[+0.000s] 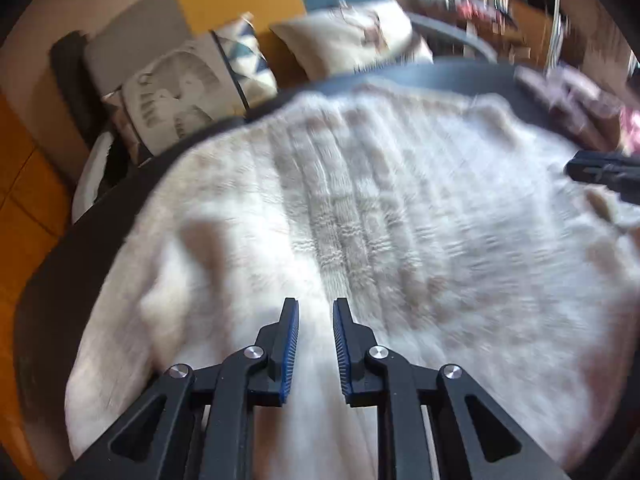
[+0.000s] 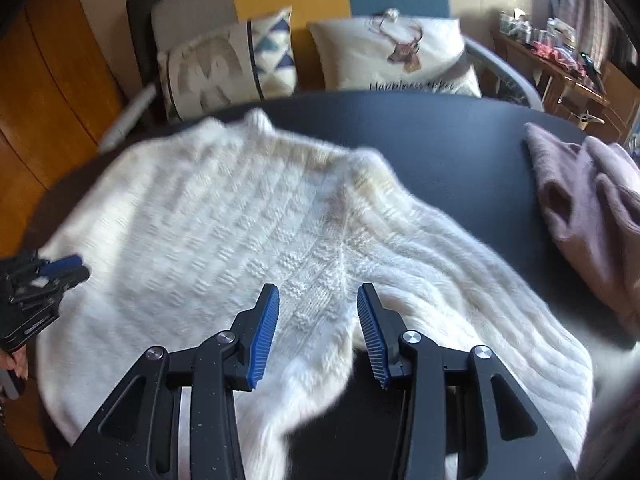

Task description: Fold clothes

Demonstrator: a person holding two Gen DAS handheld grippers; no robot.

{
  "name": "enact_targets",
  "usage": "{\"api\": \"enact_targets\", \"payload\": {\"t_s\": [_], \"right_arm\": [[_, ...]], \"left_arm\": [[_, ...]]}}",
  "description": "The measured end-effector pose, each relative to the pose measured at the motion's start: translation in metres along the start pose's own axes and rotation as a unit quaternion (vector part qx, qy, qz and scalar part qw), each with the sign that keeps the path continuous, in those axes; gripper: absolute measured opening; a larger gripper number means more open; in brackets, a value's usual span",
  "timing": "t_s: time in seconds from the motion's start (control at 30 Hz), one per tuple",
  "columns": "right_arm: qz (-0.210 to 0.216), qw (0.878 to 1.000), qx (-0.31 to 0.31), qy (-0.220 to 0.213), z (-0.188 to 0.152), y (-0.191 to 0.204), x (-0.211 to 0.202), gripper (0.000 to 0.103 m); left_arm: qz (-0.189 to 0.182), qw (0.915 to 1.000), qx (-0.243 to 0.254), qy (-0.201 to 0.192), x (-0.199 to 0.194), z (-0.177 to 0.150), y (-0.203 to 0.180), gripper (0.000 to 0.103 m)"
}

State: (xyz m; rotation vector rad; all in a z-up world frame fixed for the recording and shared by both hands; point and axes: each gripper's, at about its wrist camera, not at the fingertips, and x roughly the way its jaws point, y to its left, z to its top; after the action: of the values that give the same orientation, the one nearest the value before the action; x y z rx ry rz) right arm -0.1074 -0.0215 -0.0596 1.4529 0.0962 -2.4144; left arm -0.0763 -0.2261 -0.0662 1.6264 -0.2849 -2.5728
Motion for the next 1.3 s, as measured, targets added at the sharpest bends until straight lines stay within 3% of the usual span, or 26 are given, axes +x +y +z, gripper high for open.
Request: {"api": "enact_targets", "payload": {"t_s": [0.07,0.17,0.33,0.4,0.5,0.63,0.83,0.93,1.0,1.07,1.13,1.23,1.3], "right_arm": [[-0.022,0.999,-0.014,0.033,-0.005,-0.006,0.022,0.044],[-0.049,0.997,-0.055,0.02,-0.003,-0.001,0.034,0.051],[-0.04,0.997,-0.063,0.025,0.038,0.001,0.057,0.054],[-0.043,0.996,-0.074,0.026,0.055,0.004,0.067,0.055],[-0.048,0.996,-0.078,0.02,0.072,0.005,0.075,0.056],[-0.059,0.995,-0.08,0.002,0.088,0.011,0.084,0.056],[-0.051,0.996,-0.075,-0.025,0.074,0.011,0.08,0.056],[-0.034,0.997,-0.062,-0.022,0.071,0.01,0.069,0.056],[-0.018,0.998,-0.045,-0.049,0.063,0.016,0.049,0.056],[0.018,0.996,-0.036,-0.081,0.054,0.024,0.026,0.056],[0.018,0.995,-0.062,-0.074,0.049,0.043,0.024,0.056],[-0.011,0.994,-0.108,-0.019,0.044,0.07,0.053,0.057],[-0.014,0.995,-0.095,-0.022,0.043,0.068,0.067,0.064]], "left_arm": [[0.016,0.9995,-0.003,-0.026,0.011,-0.006,-0.002,0.021],[0.02,0.9978,-0.023,-0.058,0.007,-0.021,-0.001,0.021],[0.051,0.993,-0.07,-0.082,0.002,-0.036,-0.006,0.023],[0.083,0.9898,-0.079,-0.085,0.001,-0.038,-0.007,0.025],[0.165,0.9787,-0.087,-0.085,0.006,-0.037,0.001,0.025],[0.196,0.9685,-0.141,-0.061,0.021,-0.02,0.027,0.025],[0.24,0.9657,-0.073,-0.068,0.029,-0.021,0.005,0.023],[0.214,0.9729,-0.053,-0.068,0.022,-0.02,0.004,0.023],[0.17,0.9788,-0.089,-0.073,0.009,-0.022,0.011,0.023],[0.124,0.9789,-0.139,-0.085,-0.004,-0.027,0.017,0.023],[0.092,0.9785,-0.16,-0.093,-0.01,-0.029,0.013,0.023],[0.074,0.9888,-0.109,-0.071,0.002,-0.022,-0.01,0.023],[0.098,0.9912,-0.057,-0.068,0.009,-0.025,-0.026,0.024]]}}
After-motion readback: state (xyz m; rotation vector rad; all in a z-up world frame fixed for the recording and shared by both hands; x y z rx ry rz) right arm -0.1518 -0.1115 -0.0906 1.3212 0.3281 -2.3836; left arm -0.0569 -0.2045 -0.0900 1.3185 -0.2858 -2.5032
